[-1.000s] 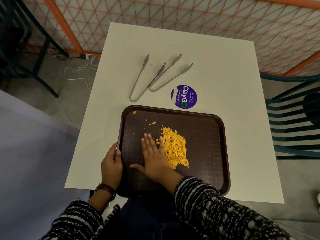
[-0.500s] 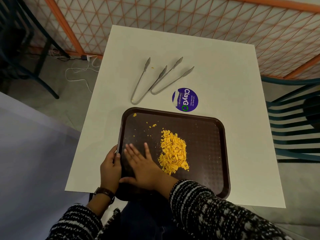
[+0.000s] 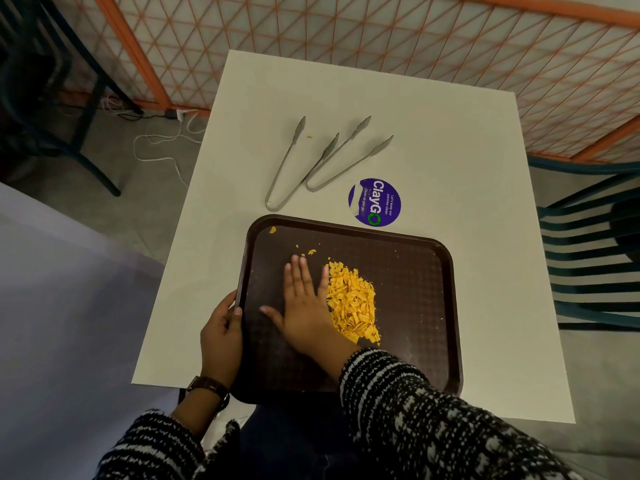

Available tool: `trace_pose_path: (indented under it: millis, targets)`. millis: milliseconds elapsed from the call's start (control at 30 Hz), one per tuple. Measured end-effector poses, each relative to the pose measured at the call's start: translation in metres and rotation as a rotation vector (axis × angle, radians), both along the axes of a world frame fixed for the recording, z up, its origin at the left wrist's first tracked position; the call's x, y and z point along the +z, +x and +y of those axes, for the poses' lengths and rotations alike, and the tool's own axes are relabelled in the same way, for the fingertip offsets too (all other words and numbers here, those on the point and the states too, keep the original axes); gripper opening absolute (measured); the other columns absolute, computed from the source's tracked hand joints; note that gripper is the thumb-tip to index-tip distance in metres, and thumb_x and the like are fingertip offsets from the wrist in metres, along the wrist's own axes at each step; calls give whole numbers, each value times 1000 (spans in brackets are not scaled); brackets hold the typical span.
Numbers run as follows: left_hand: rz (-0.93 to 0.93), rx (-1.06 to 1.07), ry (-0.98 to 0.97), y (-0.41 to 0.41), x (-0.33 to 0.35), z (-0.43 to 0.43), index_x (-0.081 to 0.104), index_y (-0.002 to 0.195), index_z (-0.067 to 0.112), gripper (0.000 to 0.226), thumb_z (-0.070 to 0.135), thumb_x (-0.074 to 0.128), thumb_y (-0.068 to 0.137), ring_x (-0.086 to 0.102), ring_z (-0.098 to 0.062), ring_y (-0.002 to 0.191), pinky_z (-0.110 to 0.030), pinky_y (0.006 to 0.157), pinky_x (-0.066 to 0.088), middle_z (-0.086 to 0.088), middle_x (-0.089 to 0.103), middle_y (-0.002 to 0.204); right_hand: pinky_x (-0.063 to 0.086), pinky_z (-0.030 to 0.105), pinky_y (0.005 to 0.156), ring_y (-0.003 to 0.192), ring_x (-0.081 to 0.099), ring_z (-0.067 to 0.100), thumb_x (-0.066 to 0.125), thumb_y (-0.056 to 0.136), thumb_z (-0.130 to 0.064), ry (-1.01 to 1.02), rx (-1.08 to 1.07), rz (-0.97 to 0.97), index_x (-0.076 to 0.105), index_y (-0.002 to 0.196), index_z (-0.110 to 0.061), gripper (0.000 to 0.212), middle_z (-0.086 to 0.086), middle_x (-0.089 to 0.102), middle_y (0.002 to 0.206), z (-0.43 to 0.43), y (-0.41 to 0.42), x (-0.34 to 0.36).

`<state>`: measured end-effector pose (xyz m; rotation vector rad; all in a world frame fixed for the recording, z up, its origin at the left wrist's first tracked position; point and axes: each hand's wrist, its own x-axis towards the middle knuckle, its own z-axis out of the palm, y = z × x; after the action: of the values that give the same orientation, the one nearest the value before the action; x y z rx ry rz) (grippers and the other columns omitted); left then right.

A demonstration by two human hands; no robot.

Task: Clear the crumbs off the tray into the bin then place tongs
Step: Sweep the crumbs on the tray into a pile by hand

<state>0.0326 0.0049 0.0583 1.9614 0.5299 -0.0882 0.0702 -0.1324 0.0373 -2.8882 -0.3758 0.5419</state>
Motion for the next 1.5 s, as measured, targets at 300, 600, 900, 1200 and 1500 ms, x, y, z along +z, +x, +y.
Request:
trace_pose_path:
  millis: [300, 600, 900, 1200, 1500]
  targets:
    - [-15, -16, 49, 2, 1, -1, 52, 126, 8, 35, 4, 41, 93, 52, -19, 110, -27, 95, 36, -12, 58, 126, -29, 56, 105, 141, -26, 26, 4, 91, -66, -52, 79, -6, -12, 145, -4, 83, 14, -19, 154, -10, -18, 13]
    - [19, 36, 13, -2, 2, 1, 52, 126, 7, 34, 5, 43, 93, 50, -16, 109, -29, 97, 37, -14, 57, 128, -29, 53, 104, 144, -20, 21, 18, 98, -36, -10, 157, -63, -3, 148, -3, 63, 12, -10, 158, 39, 45, 15]
    - [13, 21, 61, 5, 6, -2, 53, 126, 9, 35, 6, 43, 93, 50, -13, 103, -25, 91, 37, -13, 59, 125, -25, 55, 106, 143, -19, 32, 17, 97, -43, -121, -55, -25, -6, 146, 3, 71, 22, -13, 155, 23, 60, 14]
    - [46, 14, 76, 1, 1, -3, 52, 126, 11, 35, 7, 42, 93, 52, -20, 105, -29, 92, 37, -13, 59, 125, -33, 54, 100, 135, -32, 34, -2, 79, -73, -168, -275, 115, -23, 135, 4, 98, 23, -32, 141, -10, 15, 11]
    - [27, 7, 118, -1, 0, -4, 51, 127, 8, 35, 5, 43, 93, 53, -31, 115, -31, 95, 38, -15, 58, 127, -27, 55, 106, 143, -22, 24, 14, 91, -67, -38, 135, -11, -9, 147, -4, 87, 14, -15, 157, 31, 46, 19]
